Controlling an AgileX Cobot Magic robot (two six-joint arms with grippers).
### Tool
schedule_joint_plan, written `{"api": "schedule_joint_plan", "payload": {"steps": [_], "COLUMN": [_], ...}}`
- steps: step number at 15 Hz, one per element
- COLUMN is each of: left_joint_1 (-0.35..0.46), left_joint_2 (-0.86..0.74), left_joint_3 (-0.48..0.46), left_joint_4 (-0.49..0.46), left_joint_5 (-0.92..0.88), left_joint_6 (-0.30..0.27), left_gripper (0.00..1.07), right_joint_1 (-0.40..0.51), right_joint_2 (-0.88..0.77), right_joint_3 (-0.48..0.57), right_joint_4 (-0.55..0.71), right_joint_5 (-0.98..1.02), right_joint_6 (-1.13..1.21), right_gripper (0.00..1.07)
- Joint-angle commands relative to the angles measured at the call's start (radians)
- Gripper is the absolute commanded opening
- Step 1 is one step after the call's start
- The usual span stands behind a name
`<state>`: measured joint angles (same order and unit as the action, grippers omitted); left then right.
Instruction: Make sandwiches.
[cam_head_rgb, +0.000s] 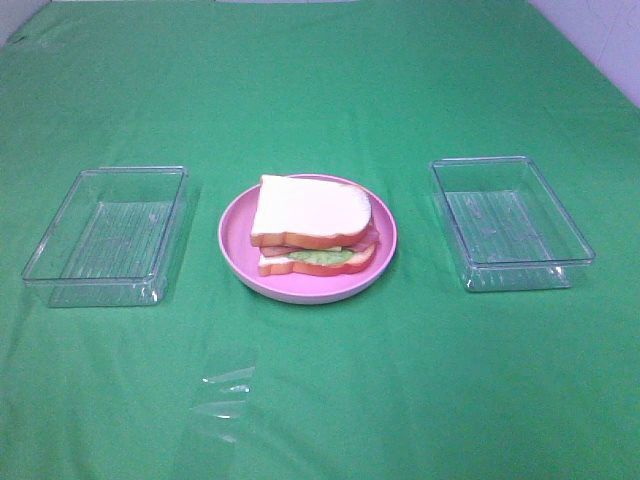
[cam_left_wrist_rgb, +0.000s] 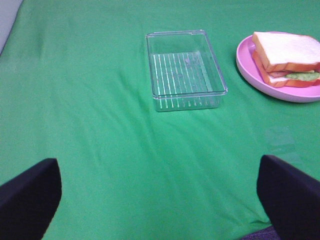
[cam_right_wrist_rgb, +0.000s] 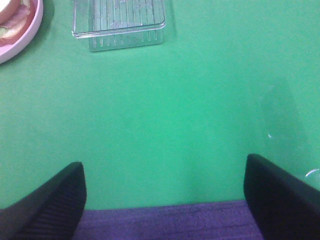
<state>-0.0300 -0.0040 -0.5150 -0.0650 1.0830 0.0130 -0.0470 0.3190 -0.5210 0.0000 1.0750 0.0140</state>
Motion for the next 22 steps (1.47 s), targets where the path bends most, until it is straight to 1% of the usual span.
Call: {"api": "schedule_joint_plan", "payload": {"steps": [1,4,5,7,16,19,22], "left_joint_1": [0.000,0.000,0.000,0.000,0.000,0.045,0.045], "left_joint_2": [-0.018,-0.018,-0.018,-0.018,-0.016,-0.019,-0.022], "left_joint_3": [-0.001,-0.001,-0.001,-0.001,-0.001,-0.001,-0.001], "left_joint_4": [-0.002,-0.002,-0.002,-0.002,-0.007,-0.008,-0.010], "left_joint_5": [-0.010,-0.010,-0.010,-0.010,-0.010,-0.010,-0.010], "left_joint_6": [-0.004,-0.004,-0.004,-0.004,-0.004,-0.004,-0.004], "left_gripper": [0.98,0.98,0.98,0.98,0.98,0.98,0.98], "right_joint_1": [-0.001,-0.001,-0.001,-0.001,-0.001,-0.001,-0.001], "right_joint_2": [-0.084,-0.190,-0.278,-0.352,-0.346,-0.346,-0.345], "right_joint_3": [0.049,0.067,0.067,0.067,0.067,0.067,0.067], "right_joint_4": [0.000,-0.018,-0.025,-0.029,-0.027,-0.025,-0.025], "right_joint_5": [0.002,0.034,0.034,0.034,0.033,0.033,0.033], "right_joint_6": [0.002,0.001,-0.002,-0.002,-0.001,-0.001,-0.001], "right_gripper": [0.83,0.83,0.83,0.83,0.83,0.83,0.83]}}
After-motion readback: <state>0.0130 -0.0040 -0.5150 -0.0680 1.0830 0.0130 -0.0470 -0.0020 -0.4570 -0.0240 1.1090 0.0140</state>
